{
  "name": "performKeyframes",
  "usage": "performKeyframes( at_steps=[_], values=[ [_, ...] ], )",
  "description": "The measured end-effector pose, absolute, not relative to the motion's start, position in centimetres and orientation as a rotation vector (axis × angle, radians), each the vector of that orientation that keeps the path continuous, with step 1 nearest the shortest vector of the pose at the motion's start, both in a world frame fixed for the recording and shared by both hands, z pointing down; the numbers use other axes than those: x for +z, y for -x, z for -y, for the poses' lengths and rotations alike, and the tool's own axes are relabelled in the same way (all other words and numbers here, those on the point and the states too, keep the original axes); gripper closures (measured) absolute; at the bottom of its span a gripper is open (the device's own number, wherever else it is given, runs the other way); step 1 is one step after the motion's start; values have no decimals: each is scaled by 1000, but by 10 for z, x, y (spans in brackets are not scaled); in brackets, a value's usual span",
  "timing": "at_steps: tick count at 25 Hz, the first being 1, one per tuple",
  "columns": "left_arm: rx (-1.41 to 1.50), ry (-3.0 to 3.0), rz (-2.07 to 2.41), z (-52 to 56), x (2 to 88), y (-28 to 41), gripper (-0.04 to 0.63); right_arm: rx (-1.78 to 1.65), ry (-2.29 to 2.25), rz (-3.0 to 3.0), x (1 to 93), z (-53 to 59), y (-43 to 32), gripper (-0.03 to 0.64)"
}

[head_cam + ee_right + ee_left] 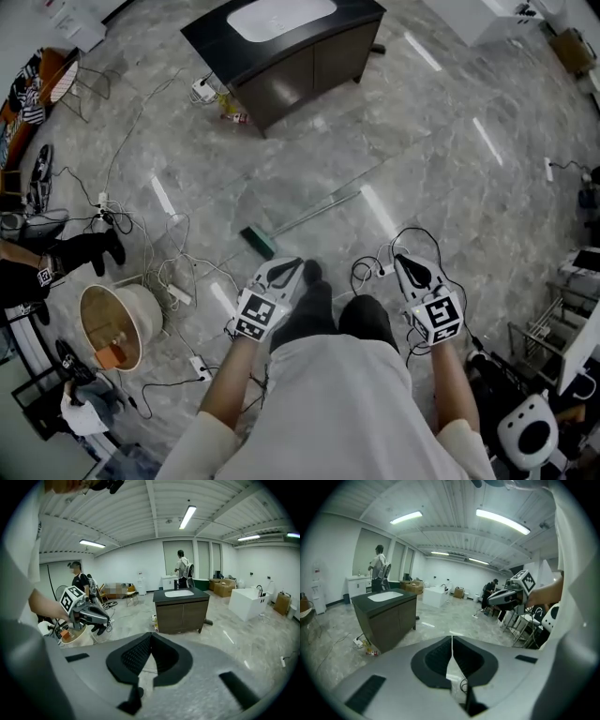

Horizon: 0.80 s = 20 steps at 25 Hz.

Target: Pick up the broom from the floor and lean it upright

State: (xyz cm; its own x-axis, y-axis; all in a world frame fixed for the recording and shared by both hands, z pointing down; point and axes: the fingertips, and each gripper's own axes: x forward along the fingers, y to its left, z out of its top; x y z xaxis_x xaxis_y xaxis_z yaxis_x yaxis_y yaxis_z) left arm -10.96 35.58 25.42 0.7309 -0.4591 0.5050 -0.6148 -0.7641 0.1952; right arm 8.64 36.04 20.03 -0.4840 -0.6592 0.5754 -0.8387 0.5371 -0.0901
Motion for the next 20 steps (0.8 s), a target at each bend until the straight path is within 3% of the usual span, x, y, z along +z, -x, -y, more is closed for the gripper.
performKeyframes(
  at_steps=[20],
  values=[
    [687, -2511, 691, -261, 374, 59, 584, 659, -1181, 2177, 312, -294, -116, 617]
  ],
)
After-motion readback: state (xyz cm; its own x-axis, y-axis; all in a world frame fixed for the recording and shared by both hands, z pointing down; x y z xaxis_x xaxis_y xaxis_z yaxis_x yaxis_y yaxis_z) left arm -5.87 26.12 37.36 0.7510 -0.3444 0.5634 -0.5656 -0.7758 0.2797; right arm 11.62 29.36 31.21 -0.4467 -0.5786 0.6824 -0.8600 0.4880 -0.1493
